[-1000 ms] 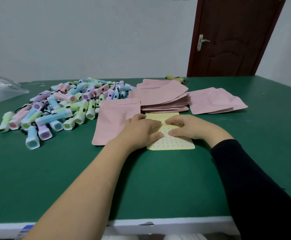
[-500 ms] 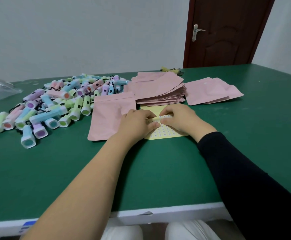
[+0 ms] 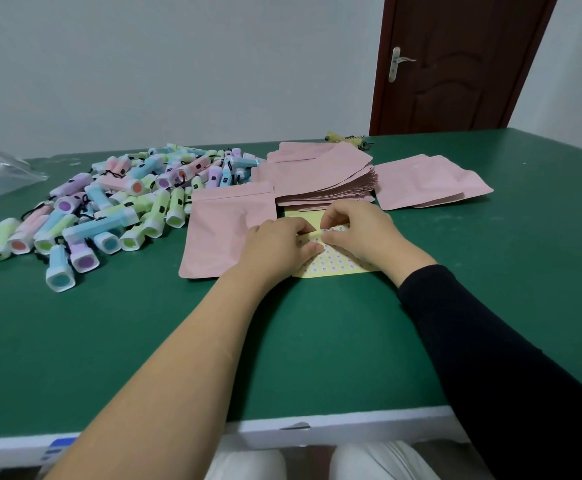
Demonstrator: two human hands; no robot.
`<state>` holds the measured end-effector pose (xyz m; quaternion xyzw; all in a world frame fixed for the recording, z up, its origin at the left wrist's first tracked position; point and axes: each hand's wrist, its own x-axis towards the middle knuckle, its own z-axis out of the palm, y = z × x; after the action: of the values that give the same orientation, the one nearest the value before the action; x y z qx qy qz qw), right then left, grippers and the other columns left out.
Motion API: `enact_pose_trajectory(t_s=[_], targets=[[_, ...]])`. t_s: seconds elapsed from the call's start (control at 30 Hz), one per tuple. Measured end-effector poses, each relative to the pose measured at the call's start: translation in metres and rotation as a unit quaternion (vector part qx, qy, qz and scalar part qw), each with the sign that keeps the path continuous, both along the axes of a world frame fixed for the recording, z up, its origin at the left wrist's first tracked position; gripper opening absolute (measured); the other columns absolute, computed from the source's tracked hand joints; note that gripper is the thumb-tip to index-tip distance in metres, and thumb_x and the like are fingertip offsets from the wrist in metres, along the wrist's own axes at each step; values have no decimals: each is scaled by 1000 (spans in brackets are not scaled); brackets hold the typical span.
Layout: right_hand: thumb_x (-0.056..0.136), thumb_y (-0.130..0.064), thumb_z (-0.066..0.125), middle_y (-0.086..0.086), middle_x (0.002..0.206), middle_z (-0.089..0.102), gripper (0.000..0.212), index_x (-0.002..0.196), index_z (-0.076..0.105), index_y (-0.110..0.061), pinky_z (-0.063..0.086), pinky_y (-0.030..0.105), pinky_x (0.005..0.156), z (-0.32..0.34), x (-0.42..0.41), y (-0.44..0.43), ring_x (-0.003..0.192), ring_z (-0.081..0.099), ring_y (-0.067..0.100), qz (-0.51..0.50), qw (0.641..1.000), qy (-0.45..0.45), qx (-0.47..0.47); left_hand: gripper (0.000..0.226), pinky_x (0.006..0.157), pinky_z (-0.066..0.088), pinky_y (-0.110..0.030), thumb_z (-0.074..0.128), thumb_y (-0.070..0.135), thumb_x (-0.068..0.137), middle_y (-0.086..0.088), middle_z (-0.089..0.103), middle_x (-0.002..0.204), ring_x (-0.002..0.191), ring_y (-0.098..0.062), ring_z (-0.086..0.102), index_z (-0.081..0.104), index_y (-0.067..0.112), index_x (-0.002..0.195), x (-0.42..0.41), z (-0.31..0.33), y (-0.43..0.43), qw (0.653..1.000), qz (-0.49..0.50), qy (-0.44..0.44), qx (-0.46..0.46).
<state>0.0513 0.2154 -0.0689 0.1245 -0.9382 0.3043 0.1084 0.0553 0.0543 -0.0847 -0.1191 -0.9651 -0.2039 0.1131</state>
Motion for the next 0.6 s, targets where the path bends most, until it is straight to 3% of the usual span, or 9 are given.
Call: enact_pose_trajectory(t_s=[0.2,0.3,0.37,0.43,0.5,0.6], targets=[[84,-26,69,-21,81,61,22,68,58,-35,33,55,107,2,3,-2,94,57,9,-8,1000,-6,-3,43,103,39,-41,62,49,91,4,64,124,118,-21,56,59,26,128,-1,0,-1,1000,-2,-3,-5],[88,-26,66,-24,84,60,19,73,59,-35,27,54,112,6,5,-2,97,51,5,-18,999,7,-29,59,107,37,-44,65,50,88,4,59,134,125,-21,51,48,27,139,1,2,-2,999,-20,-23,15],[91,-23,64,-21,90,62,15,80,63,-33,37,44,108,11,9,-4,100,55,6,-12,995,27,-99,72,110,35,-45,68,47,87,0,54,141,132,-23,46,37,24,148,1,8,-5,996,-26,-23,88],[92,-19,64,-16,93,65,9,87,66,-26,48,21,91,18,11,-9,95,59,6,0,980,28,-197,70,111,34,-44,66,40,90,-5,51,144,135,-27,41,35,22,150,-1,17,-12,985,27,16,169],[92,-19,65,-11,91,67,6,89,68,-23,50,11,77,25,12,-18,88,61,5,18,948,-35,-315,62,109,34,-45,61,35,93,-7,50,144,136,-31,38,38,22,148,-5,26,-25,966,150,43,208],[91,-15,67,-2,81,67,4,91,68,-19,57,24,76,29,5,-43,71,64,8,23,878,-215,-427,59,111,28,-49,54,29,94,-8,41,150,141,-32,26,34,21,148,-11,31,-51,922,288,-28,257]])
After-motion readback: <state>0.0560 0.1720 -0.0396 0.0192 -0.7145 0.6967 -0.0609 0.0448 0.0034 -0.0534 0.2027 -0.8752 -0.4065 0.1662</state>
